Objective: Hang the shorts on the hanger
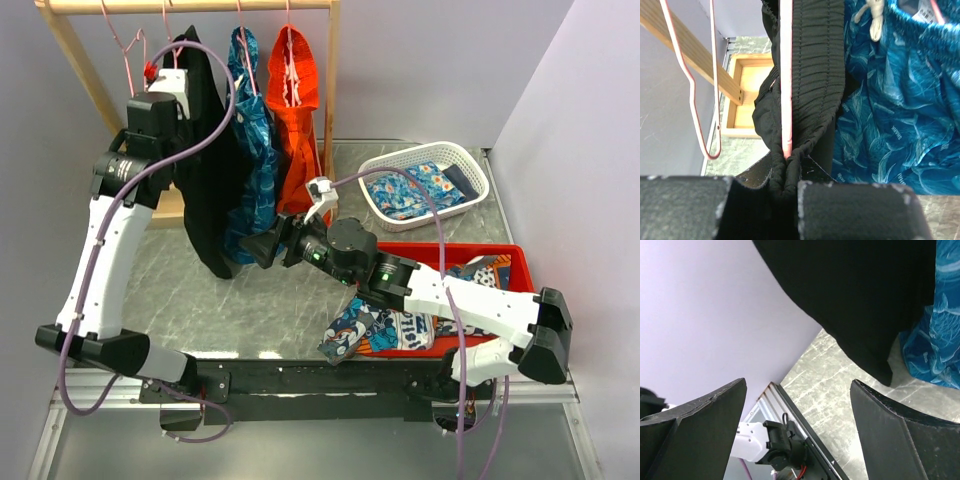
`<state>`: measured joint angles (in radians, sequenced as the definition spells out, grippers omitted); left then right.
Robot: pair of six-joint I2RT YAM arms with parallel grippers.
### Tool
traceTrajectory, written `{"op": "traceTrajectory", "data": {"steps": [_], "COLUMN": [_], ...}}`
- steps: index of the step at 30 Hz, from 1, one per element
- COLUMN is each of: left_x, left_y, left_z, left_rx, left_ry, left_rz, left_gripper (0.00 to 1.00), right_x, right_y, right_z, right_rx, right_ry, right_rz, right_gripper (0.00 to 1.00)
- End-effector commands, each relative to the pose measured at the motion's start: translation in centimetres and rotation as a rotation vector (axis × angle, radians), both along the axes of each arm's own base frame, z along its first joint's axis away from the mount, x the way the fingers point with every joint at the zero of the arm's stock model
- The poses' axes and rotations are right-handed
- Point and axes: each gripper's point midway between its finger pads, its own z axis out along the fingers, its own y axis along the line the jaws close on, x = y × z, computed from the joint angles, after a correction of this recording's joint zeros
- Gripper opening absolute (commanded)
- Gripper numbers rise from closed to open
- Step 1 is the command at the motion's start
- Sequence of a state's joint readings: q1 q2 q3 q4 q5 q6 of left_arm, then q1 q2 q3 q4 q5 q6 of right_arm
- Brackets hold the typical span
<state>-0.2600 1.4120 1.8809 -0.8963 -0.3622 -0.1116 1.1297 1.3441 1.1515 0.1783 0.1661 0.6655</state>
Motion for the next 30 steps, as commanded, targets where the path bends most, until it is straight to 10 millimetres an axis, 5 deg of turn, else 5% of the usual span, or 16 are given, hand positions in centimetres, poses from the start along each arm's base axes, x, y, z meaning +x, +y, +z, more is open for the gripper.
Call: {"op": "traceTrajectory", "data": {"steps": [1,17,30], "left_x": [0.9,6.5,8.5], "left_y": [0.2,1.0,0.5], "left_z": [6.2,6.6,1.1], "left_rx": [-0.034,-0.003,-0.02], "left_ry": [-0.185,-0.191,-0.086], "left_rz": [-0.002,0.048,0.032], "left_gripper": [0.01,0.01,0.02], "right_x": [-0.9,-1.4,-1.2], "right_y": [-1.1,-1.9,-2.8], "right_z": [2.0,2.4,2.1], "right_rx": [0.028,0.001,-0.004], "right_ry": [-0.054,-0.058,-0.056], "right_rz": [0.021,0.025,-0.002], "right_gripper": [0.91,0.91,0.92]}}
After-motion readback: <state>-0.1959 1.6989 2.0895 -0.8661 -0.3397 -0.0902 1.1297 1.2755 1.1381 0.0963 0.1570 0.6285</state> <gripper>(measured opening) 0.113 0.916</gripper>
